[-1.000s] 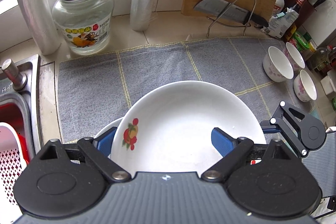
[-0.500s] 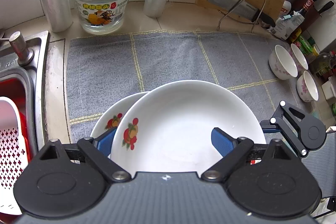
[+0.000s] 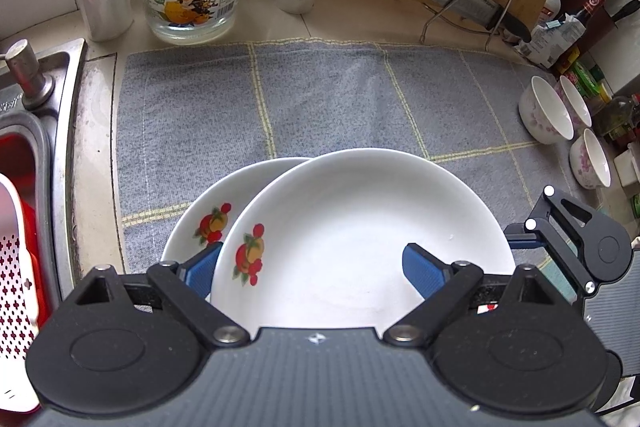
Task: Organize plates and bowls
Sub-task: 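Lower the residue plate onto the plate stack with the left tool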
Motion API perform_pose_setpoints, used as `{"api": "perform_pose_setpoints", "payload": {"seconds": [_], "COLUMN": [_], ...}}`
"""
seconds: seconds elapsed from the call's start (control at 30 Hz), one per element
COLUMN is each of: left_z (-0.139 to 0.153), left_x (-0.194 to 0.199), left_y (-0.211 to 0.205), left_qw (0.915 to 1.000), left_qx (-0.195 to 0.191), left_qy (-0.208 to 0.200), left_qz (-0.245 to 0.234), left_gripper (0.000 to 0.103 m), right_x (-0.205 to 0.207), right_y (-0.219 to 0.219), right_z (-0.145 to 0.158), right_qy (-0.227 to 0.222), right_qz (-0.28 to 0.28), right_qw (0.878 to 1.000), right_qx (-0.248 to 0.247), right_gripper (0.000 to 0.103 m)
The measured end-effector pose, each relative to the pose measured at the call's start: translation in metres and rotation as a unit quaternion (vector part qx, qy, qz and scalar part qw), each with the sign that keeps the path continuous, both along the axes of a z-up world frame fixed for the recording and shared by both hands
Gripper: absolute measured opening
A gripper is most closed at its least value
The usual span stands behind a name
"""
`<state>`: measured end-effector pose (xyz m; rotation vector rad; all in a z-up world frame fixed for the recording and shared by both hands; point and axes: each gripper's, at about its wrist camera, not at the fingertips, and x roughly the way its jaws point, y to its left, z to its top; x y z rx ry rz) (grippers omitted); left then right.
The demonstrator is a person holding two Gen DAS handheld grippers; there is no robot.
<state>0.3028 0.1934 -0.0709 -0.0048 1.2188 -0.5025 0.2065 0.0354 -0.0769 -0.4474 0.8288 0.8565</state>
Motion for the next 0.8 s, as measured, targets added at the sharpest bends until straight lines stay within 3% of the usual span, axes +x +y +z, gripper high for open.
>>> {"api": "perform_pose_setpoints", "payload": {"seconds": [0.5, 0.8], "left_z": [-0.009, -0.016], "left_x": [0.005, 0.005], "left_y": [-0.004, -0.011], "left_qw": [0.9998, 0.9984], "left_qx": [0.011, 0.046], "left_qy": [0.012, 0.015], "left_qz": [-0.009, -0.031], "left_gripper": [0.093, 0.093], "right_x": [0.001, 0.001], "right_y": [0.003, 0.007], "right_z": [-0.002, -0.003], "right_qy": [-0.005, -0.008], "right_qz": [-0.001, 0.002], "right_qw": [1.000, 1.000], "right_qx": [-0.017, -0.026], "right_gripper": [0.103, 0.103]}}
